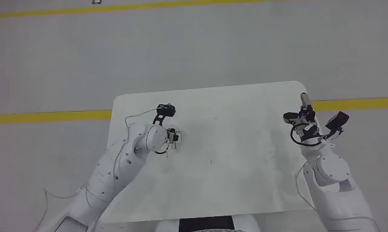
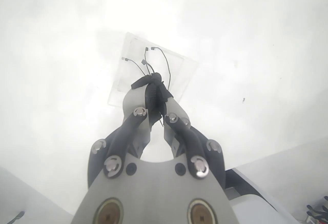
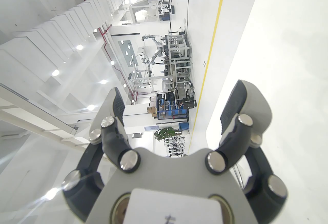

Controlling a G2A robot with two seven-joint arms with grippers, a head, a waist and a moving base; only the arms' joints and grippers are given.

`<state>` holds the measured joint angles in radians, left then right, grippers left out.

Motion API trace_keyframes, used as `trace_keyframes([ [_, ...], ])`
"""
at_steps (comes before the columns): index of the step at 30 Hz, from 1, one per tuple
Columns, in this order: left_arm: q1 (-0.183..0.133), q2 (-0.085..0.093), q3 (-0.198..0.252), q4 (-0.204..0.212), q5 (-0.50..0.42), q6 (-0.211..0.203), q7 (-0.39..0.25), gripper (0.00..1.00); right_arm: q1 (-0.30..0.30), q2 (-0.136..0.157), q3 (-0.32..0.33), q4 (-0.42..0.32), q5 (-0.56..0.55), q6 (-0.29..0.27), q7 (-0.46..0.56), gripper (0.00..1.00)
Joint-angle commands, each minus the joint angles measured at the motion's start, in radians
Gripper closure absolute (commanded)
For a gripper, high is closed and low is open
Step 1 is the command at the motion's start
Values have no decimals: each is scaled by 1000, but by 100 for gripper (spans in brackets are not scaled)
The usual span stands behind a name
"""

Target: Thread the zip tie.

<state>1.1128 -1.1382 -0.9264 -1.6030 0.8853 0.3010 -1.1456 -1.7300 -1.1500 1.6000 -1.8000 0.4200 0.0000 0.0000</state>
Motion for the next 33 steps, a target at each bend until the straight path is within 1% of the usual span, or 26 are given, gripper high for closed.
trace_keyframes([
  [1, 18, 6, -13, -33, 2, -4, 1, 100, 0, 0, 0, 0, 0, 0, 0, 0],
  [2, 30, 9, -21, -54, 7, -10, 3, 100, 0, 0, 0, 0, 0, 0, 0, 0],
  [4, 48, 14, -29, -83, 14, -18, 1, 100, 0, 0, 0, 0, 0, 0, 0, 0],
  [5, 58, 17, -30, -103, 18, -34, -1, 100, 0, 0, 0, 0, 0, 0, 0, 0],
  [6, 62, 18, -29, -114, 23, -45, -2, 100, 0, 0, 0, 0, 0, 0, 0, 0],
  [33, 62, 18, -29, -114, 23, -45, -2, 100, 0, 0, 0, 0, 0, 0, 0, 0],
])
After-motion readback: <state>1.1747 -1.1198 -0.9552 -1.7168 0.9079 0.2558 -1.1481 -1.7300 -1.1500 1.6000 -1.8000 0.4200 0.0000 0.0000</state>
